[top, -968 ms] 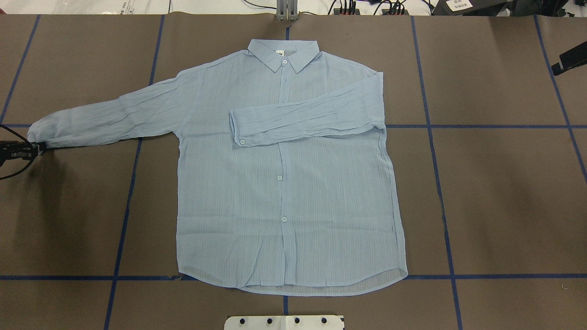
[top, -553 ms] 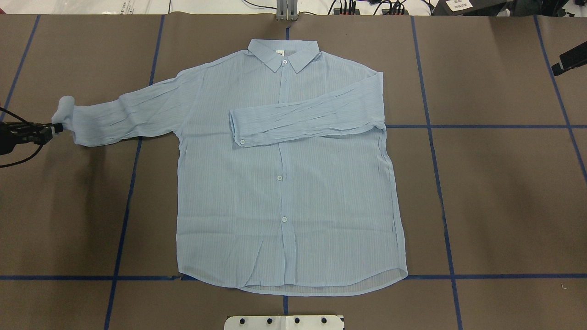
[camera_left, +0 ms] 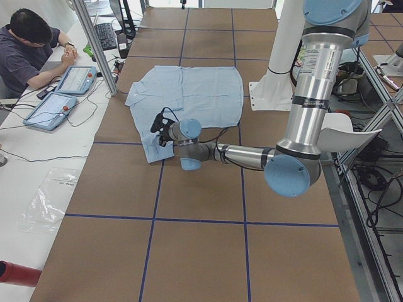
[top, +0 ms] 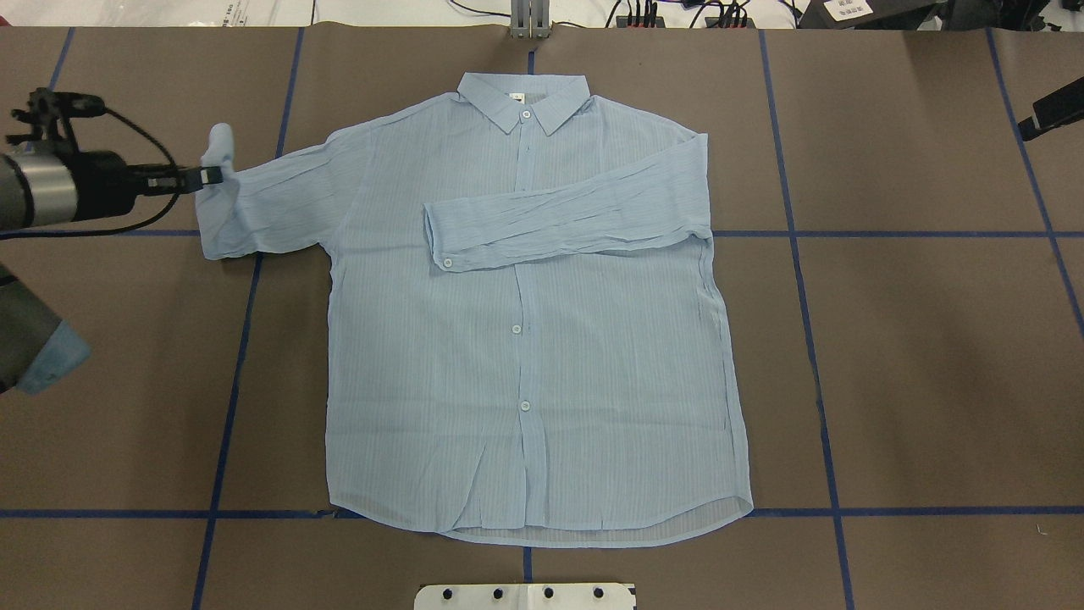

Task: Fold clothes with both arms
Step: 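Carry the sleeve cuff with the left gripper across the shirt body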

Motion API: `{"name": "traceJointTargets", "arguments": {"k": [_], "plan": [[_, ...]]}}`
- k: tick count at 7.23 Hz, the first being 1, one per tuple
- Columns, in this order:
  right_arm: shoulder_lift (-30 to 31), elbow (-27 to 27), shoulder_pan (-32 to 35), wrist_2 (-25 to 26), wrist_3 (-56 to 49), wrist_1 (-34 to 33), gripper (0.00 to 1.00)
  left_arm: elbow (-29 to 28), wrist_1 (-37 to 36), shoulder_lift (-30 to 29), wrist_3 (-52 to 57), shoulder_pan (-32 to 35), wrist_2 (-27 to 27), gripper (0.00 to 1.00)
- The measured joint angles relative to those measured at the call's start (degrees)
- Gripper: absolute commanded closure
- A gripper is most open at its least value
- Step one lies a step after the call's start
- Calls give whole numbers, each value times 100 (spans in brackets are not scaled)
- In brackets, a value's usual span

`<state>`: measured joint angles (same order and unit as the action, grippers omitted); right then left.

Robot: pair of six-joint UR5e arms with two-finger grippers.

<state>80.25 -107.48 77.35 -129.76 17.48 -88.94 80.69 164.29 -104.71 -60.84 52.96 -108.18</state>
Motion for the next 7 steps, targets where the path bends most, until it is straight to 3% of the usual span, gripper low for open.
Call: {"name": "traceJointTargets", "arguments": {"k": [3, 6, 7], "plan": [[0, 15, 0, 3, 10, 0, 0, 3, -1415, -1524, -859, -656, 22, 100], [-17, 24, 0, 4, 51, -4, 0, -254, -1695, -2418, -1106, -1206, 278, 100], [-22, 28, 0, 4, 66, -6, 0, -380, -1704, -2616, -1105, -1430, 492, 87]]}}
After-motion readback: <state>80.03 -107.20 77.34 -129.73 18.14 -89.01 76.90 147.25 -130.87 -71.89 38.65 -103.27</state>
